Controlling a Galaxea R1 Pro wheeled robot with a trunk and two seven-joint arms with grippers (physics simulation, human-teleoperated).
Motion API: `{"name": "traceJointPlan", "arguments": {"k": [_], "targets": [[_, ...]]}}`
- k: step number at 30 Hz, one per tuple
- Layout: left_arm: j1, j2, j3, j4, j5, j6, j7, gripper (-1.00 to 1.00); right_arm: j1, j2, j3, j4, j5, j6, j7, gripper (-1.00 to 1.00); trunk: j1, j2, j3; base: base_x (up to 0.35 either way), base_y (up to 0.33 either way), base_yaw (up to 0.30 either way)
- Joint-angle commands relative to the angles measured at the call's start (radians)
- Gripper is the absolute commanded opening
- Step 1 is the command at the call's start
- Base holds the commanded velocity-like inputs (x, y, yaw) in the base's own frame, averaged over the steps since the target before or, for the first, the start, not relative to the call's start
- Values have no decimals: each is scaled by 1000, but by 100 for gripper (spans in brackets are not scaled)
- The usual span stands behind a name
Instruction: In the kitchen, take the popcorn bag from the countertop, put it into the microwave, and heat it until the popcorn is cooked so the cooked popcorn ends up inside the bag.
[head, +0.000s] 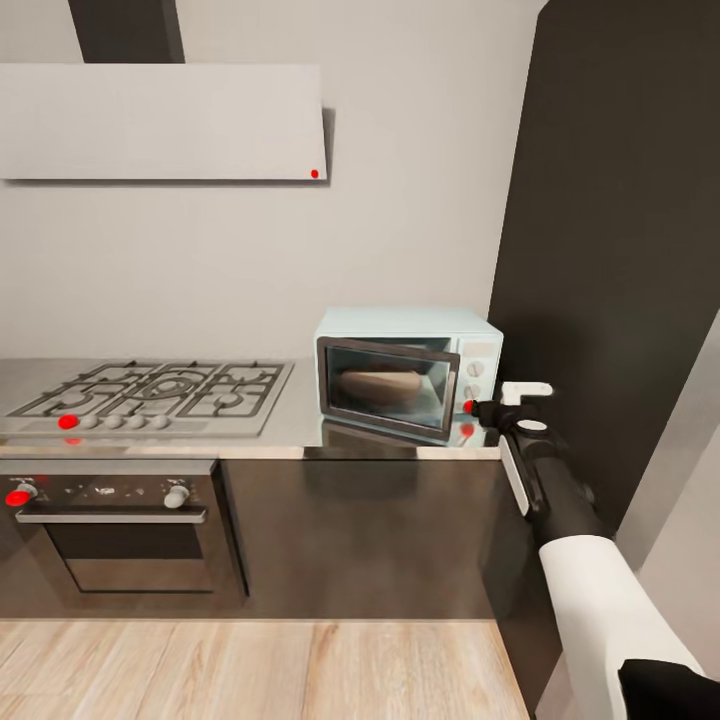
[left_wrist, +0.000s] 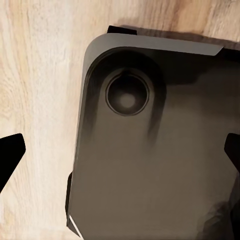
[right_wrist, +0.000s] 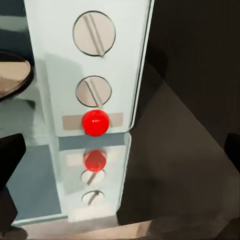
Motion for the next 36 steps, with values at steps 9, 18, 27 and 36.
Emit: {"name": "traceJointPlan", "arguments": {"k": [9,18,27,36], "targets": [[0,0,1,0,7,0,-1,100,-1,10,3,1,9,0,-17,100,0,0,-1,288,0,0],[0,0,1,0,7,-1,-1,100,-1,-83,1,27,9,-16,216,100,0,0,-1,274,0,0],[0,0,1,0,7,-1,-1,100,-1,-112,2,46,10,-49,335,100,0,0,-1,13,0,0],[0,0,1,0,7,-1,-1,100,-1,-109,4,49,10,-48,406,100,0,0,-1,0,0,0]]}}
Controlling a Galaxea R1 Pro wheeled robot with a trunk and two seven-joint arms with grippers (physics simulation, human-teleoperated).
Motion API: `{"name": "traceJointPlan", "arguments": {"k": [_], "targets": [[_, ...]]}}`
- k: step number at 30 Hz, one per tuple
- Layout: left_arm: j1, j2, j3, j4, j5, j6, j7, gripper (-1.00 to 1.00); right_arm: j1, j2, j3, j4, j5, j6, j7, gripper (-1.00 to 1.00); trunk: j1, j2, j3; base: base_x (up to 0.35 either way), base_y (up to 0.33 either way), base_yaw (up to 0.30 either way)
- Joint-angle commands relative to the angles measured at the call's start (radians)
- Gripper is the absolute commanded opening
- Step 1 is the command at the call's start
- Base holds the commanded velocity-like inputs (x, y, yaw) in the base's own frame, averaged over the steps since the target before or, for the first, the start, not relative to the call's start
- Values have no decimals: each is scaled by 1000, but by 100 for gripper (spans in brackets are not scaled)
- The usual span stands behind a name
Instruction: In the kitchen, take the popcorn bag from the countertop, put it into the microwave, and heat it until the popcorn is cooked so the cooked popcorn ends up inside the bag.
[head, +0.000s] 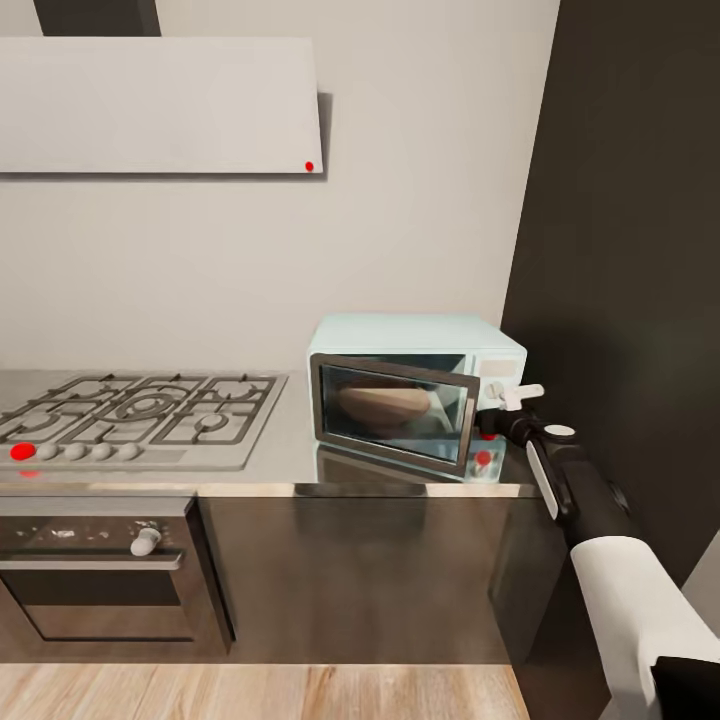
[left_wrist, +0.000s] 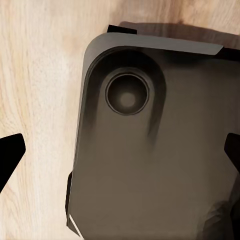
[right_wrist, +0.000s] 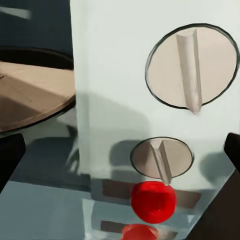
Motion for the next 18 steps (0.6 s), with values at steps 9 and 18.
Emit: {"name": "traceJointPlan", "arguments": {"k": [9,18], "targets": [[0,0,1,-1,7,-1,0,100,-1,7,40,-1,11,2,191,100,0,-1,-1,0,0,0],[0,0,2,-1,7,-1,0,100,-1,2,40,-10,16,3,283,100,0,-1,-1,-1,0,0]]}}
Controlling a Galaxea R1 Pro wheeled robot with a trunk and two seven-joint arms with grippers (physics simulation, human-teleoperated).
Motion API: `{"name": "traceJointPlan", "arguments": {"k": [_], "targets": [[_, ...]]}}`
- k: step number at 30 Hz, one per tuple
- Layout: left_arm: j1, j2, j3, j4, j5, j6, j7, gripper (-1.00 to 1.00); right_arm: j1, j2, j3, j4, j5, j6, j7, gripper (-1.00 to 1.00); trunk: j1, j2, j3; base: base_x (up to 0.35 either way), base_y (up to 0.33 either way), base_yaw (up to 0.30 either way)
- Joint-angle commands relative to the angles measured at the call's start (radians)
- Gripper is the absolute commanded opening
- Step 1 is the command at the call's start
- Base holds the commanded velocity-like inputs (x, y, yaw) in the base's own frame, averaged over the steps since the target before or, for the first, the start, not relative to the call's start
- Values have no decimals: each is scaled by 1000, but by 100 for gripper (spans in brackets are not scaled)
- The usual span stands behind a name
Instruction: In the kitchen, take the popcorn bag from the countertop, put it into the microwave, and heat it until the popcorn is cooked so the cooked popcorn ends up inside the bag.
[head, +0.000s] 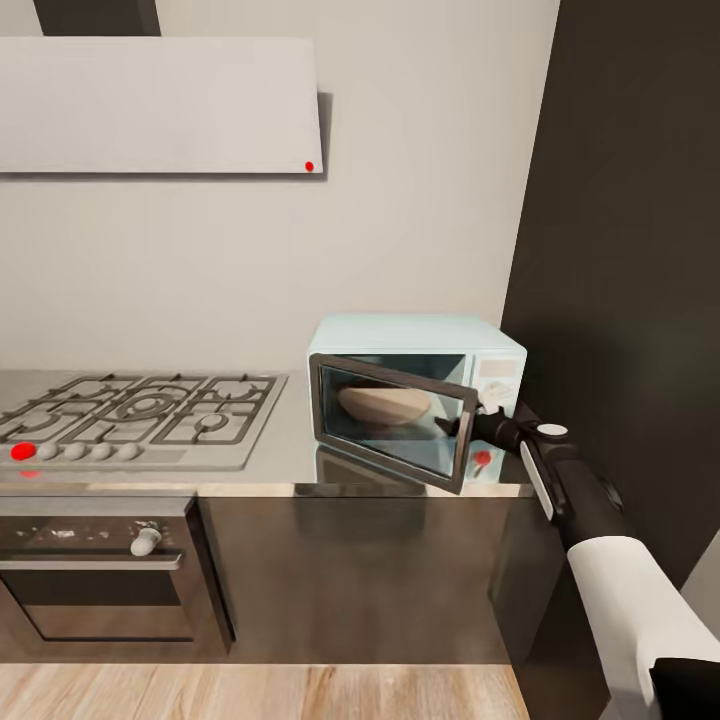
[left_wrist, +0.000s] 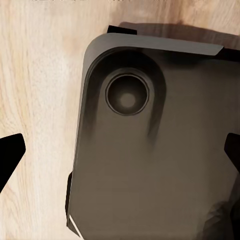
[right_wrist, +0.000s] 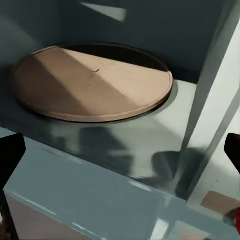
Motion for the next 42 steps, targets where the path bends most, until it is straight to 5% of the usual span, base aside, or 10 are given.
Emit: {"name": "traceJointPlan", "arguments": {"k": [1,23,42], "targets": [[0,0,1,-1,7,0,0,100,-1,1,-2,-2,9,4,10,100,0,-1,-1,-118,68,0],[0,0,1,-1,7,0,0,100,-1,6,-2,-2,12,4,3,100,0,-1,-1,-226,206,0],[0,0,1,-1,7,0,0,100,-1,-4,-4,-4,12,5,11,100,0,-1,-1,-18,228,0]]}}
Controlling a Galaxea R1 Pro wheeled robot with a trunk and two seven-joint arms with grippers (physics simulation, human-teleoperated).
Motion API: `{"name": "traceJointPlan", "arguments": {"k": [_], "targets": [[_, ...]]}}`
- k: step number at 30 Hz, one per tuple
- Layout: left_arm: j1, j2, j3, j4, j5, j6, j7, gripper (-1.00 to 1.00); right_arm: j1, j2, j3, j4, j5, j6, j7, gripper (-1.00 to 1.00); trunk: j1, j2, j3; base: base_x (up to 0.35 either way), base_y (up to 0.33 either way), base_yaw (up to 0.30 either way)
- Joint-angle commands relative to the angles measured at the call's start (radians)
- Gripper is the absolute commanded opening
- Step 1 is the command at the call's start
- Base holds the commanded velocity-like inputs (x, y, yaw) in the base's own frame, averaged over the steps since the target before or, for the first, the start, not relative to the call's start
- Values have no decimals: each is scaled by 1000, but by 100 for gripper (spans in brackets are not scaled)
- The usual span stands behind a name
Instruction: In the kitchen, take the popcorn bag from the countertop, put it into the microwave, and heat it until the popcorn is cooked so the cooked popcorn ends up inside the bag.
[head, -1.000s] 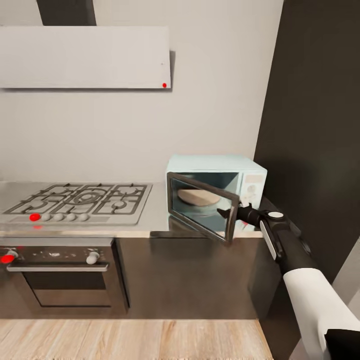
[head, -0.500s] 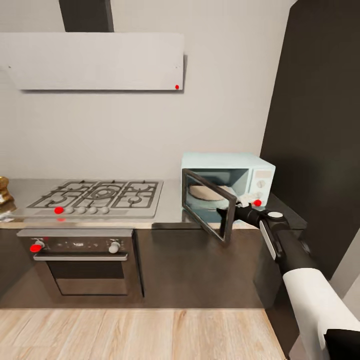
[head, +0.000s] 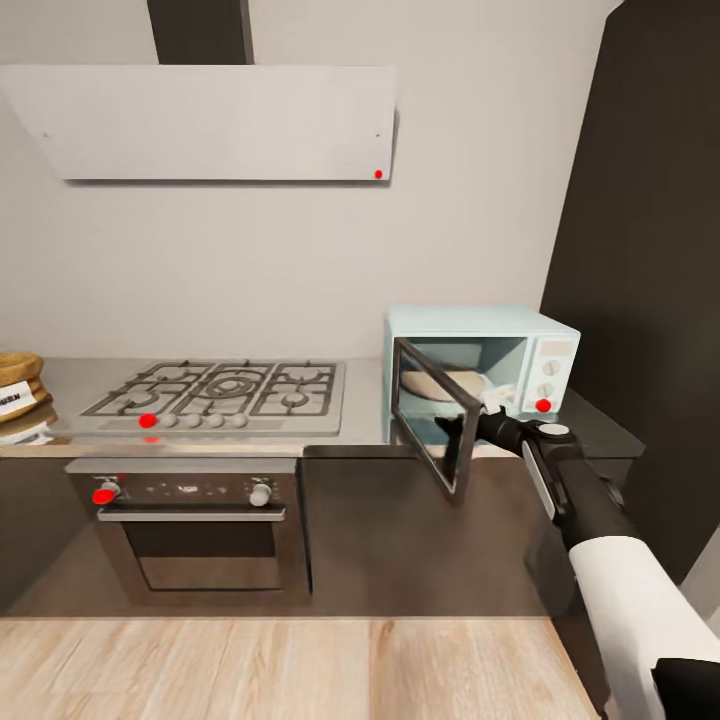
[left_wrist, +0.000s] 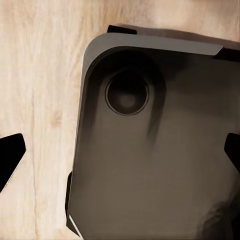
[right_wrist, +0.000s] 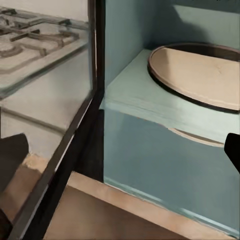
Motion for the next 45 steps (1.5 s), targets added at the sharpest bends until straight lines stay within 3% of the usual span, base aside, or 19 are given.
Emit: {"name": "traceJointPlan", "arguments": {"k": [1,7,21,26,34,37,40,45], "targets": [[0,0,1,0,7,-1,0,100,-1,1,-3,-1,8,4,11,100,0,-1,-1,0,235,0],[0,0,1,0,6,-1,0,100,-1,0,-3,0,10,3,83,100,0,-1,-1,0,233,0],[0,0,1,0,6,-1,0,100,-1,0,-7,7,7,2,78,100,0,-1,-1,0,149,0],[0,0,1,0,6,-1,0,100,-1,-21,-10,8,2,2,20,100,0,-1,-1,0,2,0],[0,0,1,0,6,-1,0,100,-1,-27,-15,4,1,8,-84,100,0,-1,-1,0,0,0],[0,0,1,0,6,-1,0,100,-1,-27,-39,1,1,7,-87,100,0,-1,-1,0,0,0],[0,-1,0,0,6,-1,0,100,-1,-26,-111,-2,2,12,-88,100,0,-1,-1,0,0,0],[0,-1,1,-1,5,-2,0,100,-1,-27,-144,5,0,19,-88,100,0,-1,-1,-140,0,0]]}}
